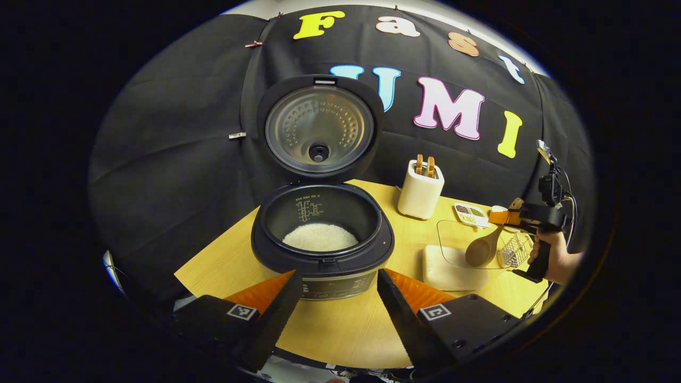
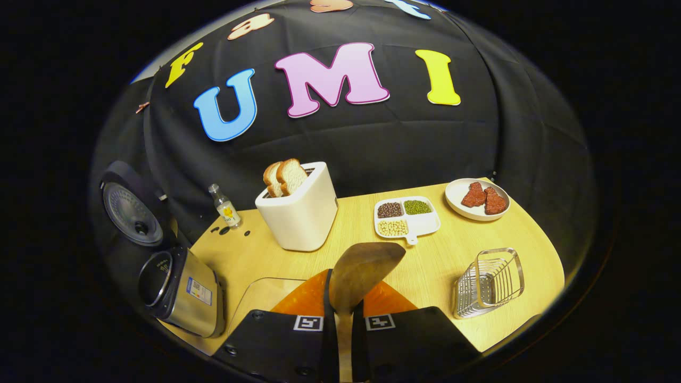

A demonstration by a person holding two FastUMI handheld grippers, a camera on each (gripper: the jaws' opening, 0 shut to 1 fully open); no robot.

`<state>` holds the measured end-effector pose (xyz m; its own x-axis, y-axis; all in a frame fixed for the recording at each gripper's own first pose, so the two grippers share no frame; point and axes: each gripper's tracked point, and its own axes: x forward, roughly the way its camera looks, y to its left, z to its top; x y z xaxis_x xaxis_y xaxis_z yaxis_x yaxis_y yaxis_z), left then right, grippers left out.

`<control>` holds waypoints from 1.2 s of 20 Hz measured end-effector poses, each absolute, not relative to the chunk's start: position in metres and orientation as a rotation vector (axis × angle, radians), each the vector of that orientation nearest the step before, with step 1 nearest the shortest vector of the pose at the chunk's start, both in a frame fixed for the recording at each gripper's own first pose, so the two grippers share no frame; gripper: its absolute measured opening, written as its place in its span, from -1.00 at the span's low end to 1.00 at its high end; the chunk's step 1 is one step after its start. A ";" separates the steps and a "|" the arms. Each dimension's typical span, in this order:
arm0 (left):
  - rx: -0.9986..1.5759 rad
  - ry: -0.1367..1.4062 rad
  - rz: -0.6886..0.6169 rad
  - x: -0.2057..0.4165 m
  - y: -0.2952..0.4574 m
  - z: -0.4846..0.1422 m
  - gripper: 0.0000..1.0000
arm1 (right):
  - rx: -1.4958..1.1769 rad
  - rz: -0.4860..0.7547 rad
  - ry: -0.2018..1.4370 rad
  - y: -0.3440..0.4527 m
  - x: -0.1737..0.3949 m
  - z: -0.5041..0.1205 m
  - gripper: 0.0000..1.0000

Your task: Close the left gripper, press the button to open the rice cooker; take a wooden spoon from the chopstick holder with the right hand, scoop a spoonful of rice and pour it into the rice cooker, then put the wooden spoon back into the chopstick holder.

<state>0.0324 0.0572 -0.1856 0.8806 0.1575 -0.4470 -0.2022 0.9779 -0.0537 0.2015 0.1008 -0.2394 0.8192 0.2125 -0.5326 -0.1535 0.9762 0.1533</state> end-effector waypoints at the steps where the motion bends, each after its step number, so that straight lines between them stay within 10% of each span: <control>1: -0.100 0.456 0.190 0.033 0.061 -0.187 0.90 | 0.097 0.198 0.571 0.104 0.200 -0.242 -0.72; 24: -0.144 0.444 0.218 0.023 0.102 -0.187 0.91 | 0.448 0.197 0.743 0.184 0.167 -0.246 -0.73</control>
